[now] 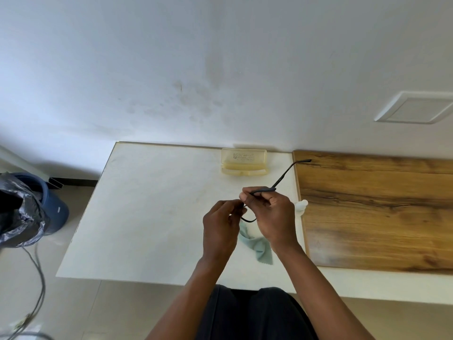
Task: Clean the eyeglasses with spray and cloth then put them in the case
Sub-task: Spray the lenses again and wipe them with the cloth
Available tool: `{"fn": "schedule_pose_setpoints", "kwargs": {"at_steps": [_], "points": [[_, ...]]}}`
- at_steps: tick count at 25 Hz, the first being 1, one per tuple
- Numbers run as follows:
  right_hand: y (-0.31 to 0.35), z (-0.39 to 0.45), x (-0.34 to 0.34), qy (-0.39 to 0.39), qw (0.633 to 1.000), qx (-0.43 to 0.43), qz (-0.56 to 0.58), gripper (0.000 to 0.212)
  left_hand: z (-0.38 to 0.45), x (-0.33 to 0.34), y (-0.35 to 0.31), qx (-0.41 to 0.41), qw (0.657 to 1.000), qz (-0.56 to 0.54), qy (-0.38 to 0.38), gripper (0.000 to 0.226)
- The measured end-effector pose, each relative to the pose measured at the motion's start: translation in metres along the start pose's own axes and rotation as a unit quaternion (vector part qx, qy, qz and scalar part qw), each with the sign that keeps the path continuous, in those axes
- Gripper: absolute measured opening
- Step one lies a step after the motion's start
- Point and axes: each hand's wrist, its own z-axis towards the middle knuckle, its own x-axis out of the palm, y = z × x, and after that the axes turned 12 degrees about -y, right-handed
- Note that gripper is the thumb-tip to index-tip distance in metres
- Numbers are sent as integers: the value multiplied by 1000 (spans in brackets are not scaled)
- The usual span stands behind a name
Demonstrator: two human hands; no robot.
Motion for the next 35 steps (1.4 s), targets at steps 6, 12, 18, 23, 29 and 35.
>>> {"fn": "schedule_pose_setpoints", "kwargs": {"at_steps": [6,12,18,23,29,35], "points": [[-9,-4,-5,26,999,-31,-14,24,3,-1,10,59,996,58,-28,16],[-46,-6,-34,-152,975,-104,-123,21,12,-4,20,40,994,71,-66,14],[-92,4,-48,-230,949,-20,-215,54,13,-6,25,28,994,71,-76,13],[-112,23,-43,-172,960,54,-213,73,5,-2,29,3,994,82,-77,12],[-116,36,-40,-145,959,101,-220,48,3,-1,34,-25,994,74,-74,11],[-96,17,-49,-59,990,88,-94,40,8,-1,30,17,993,60,-96,9]]}}
